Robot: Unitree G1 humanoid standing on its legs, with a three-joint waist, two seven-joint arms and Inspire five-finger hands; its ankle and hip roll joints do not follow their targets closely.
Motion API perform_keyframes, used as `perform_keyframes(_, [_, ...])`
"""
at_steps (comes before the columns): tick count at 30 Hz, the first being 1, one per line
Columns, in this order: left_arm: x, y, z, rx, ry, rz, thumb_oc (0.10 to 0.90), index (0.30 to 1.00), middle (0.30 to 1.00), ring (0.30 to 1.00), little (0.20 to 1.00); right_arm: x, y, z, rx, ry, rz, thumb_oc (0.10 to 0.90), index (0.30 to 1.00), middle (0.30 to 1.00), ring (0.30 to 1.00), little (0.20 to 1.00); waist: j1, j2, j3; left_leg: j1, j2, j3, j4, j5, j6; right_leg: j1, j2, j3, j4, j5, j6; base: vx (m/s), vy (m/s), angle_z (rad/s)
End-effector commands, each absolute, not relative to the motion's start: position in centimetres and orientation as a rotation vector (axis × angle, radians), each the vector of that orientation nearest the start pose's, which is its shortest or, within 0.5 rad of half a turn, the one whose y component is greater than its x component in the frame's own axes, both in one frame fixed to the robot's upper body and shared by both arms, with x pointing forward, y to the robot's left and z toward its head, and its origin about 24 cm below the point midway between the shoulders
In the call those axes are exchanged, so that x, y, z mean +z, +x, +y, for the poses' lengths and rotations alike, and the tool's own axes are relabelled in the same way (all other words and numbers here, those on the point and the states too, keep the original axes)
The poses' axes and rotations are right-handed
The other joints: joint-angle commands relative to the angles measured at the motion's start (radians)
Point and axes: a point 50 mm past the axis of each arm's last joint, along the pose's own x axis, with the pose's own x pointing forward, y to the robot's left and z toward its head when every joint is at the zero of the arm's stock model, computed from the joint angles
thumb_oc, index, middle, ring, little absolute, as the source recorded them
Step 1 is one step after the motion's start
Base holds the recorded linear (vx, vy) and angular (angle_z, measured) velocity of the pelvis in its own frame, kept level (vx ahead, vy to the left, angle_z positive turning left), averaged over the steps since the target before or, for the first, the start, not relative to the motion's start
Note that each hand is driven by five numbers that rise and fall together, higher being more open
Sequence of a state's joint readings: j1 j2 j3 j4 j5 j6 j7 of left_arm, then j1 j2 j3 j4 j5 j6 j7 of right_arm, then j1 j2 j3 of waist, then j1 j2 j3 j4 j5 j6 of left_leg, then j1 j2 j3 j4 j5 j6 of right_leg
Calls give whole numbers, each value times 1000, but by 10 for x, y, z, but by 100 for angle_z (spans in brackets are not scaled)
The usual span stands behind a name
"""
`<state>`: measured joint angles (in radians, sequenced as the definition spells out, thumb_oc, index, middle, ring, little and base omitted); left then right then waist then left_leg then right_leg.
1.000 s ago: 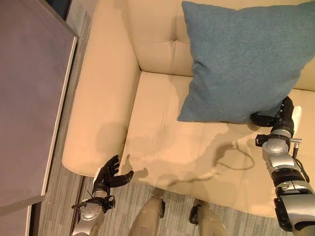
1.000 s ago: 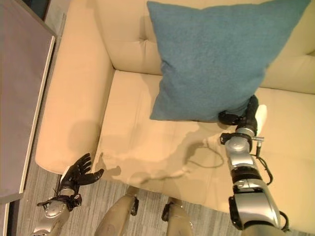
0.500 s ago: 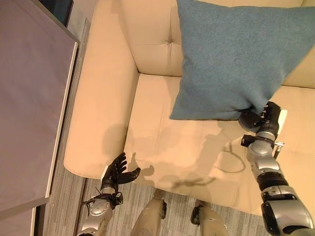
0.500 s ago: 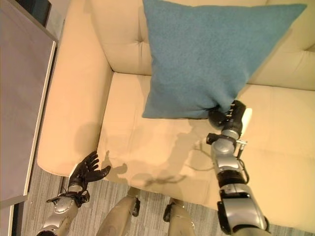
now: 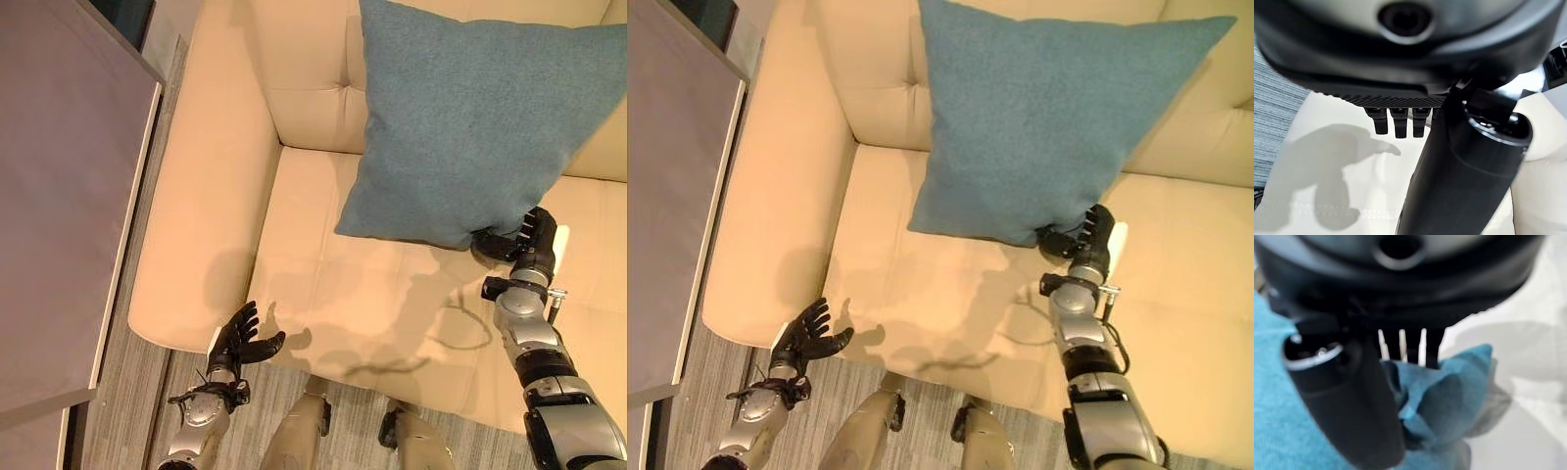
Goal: Pick up all the scattered cushions and arrange them neatly on the sofa.
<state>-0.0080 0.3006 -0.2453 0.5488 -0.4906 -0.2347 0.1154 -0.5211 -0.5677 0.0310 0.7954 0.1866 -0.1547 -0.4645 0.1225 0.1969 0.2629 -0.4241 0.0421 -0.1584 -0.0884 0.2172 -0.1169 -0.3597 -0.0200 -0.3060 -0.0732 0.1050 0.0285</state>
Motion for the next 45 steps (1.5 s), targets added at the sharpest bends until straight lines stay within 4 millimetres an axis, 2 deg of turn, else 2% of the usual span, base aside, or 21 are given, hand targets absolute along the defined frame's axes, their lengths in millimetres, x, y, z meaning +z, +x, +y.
perform_keyframes(1, [-53,213,222,154,-65,331,800,900,900,900,900,124,325,-298,-500,-489,-230,800,900,900,900,900,-16,-82,-60,58,-29,48,1,-77,-26,28,-56,-9,117,-136,53,48,-26,26])
perform_keyframes(4, [-62,202,225,143,-41,389,800,900,900,900,900,98,304,-306,-465,-515,-146,800,900,900,900,900,-41,-112,-76,99,-25,50,1,-88,-25,81,-54,-15,102,-134,56,62,-27,26])
perform_keyframes(8, [-86,178,234,125,52,540,800,900,900,900,900,43,261,-311,-387,-506,55,800,900,900,900,900,-82,-150,-114,182,-13,66,1,-111,-20,178,-51,-14,68,-133,62,63,4,7])
perform_keyframes(10, [-90,173,236,123,76,567,800,900,900,900,900,32,253,-310,-374,-490,90,800,900,900,900,900,-87,-155,-125,192,-13,68,1,-114,-16,187,-51,-11,63,-128,64,12,15,-4])
perform_keyframes(12, [-112,146,248,152,152,726,800,900,900,900,900,-11,224,-301,-326,-425,255,800,900,900,900,900,-105,-175,-165,245,-5,93,1,-135,-6,234,-42,10,33,-119,72,36,46,-24])
perform_keyframes(13, [-112,146,248,152,153,726,800,900,900,900,900,-11,224,-301,-325,-425,255,800,900,900,900,900,-104,-176,-163,248,-5,95,1,-136,-6,237,-41,12,31,-118,72,10,32,-36])
perform_keyframes(14, [-126,126,255,191,193,839,800,900,900,900,900,-44,201,-294,-302,-397,394,800,900,900,900,900,-108,-190,-185,282,0,113,3,-150,1,271,-34,35,1,-106,77,-20,5,-40])
perform_keyframes(17, [-134,113,259,211,219,910,800,900,900,900,900,-62,187,-290,-287,-399,487,800,900,900,900,900,-108,-198,-193,299,4,127,7,-158,4,286,-30,50,-14,-102,77,-31,2,-27])
perform_keyframes(20, [-146,88,263,221,279,1040,800,900,900,900,900,-90,163,-283,-272,-371,631,800,900,900,900,900,-108,-206,-200,306,6,144,38,-173,12,295,-31,66,-14,-108,80,-99,11,-10])
perform_keyframes(23, [-146,91,265,224,301,1043,800,900,900,900,900,-98,160,-281,-273,-370,681,800,900,900,900,900,-113,-223,-176,263,-4,153,155,-225,18,280,-48,75,-14,-90,77,-254,23,-13])
perform_keyframes(24, [-145,95,264,228,296,1029,800,900,900,900,900,-106,157,-280,-262,-384,739,800,900,900,900,900,-106,-238,-151,255,-28,145,265,-307,20,261,-71,79,-14,-65,78,-333,79,-17])
perform_keyframes(26, [-145,95,262,235,289,1028,800,900,900,900,900,-107,157,-281,-264,-400,755,800,900,900,900,900,-113,-245,-149,251,-32,138,317,-322,22,247,-82,72,-14,-54,80,-274,93,-6])
perform_keyframes(28, [-147,97,256,237,258,1025,800,900,900,900,900,-115,150,-281,-248,-433,827,800,900,900,900,900,-119,-242,-156,320,-6,129,400,-352,19,227,-93,61,-14,-28,82,-183,136,11])
perform_keyframes(31, [-148,104,250,208,274,1015,800,900,900,900,900,-122,144,-281,-241,-441,889,800,900,900,900,900,-139,-239,-176,396,-1,110,379,-347,10,204,-108,40,-10,-4,88,-133,167,14])
perform_keyframes(34, [-145,120,242,156,305,974,800,900,900,900,900,-126,140,-283,-251,-465,939,800,900,900,900,900,-155,-231,-183,459,-36,101,263,-415,36,167,-132,37,0,37,116,-164,217,52])
perform_keyframes(37, [-143,124,240,150,306,961,800,900,900,900,900,-126,141,-282,-253,-467,944,800,900,900,900,900,-156,-233,-178,458,-53,94,247,-423,45,155,-144,37,2,48,124,-174,189,7])
perform_keyframes(38, [-141,131,243,160,318,946,800,900,900,900,900,-127,143,-280,-236,-486,962,800,900,900,900,900,-148,-243,-160,459,-90,83,204,-435,72,119,-178,48,6,72,152,-232,221,-5])
perform_keyframes(41, [-142,130,244,145,341,963,800,900,900,900,900,-128,143,-278,-221,-500,969,800,900,900,900,900,-139,-249,-146,452,-110,78,193,-423,84,104,-198,56,14,70,164,-256,222,-5])
perform_keyframes(42, [-142,127,247,143,359,975,800,900,900,900,900,-129,143,-277,-219,-503,973,800,900,900,900,900,-141,-246,-135,446,-110,78,193,-414,88,91,-208,66,32,71,170,-397,217,5])
perform_keyframes(43, [-142,127,251,134,397,993,800,900,900,900,900,-128,146,-275,-218,-494,970,800,900,900,900,900,-144,-241,-117,427,-108,76,200,-402,99,80,-195,134,95,38,164,-326,153,9])
perform_keyframes(45, [-143,125,253,137,410,1005,800,900,900,900,900,-129,144,-275,-214,-497,981,800,900,900,900,900,-141,-242,-114,417,-113,77,202,-392,106,89,-189,158,125,26,158,-287,129,-14])
